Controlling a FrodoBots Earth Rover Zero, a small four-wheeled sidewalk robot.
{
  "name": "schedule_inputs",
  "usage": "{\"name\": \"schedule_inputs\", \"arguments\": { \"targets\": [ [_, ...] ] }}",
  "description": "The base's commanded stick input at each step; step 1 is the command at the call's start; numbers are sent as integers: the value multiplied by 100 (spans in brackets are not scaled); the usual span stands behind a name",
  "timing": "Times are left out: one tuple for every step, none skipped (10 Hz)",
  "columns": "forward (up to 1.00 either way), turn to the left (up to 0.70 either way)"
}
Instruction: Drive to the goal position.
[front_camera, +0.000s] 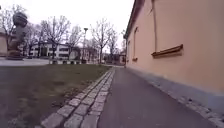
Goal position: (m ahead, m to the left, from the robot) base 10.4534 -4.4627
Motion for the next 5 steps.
{"name": "schedule_inputs", "arguments": {
  "targets": [
    [100,0],
    [100,0],
    [100,0],
    [100,0],
    [100,0]
  ]
}}
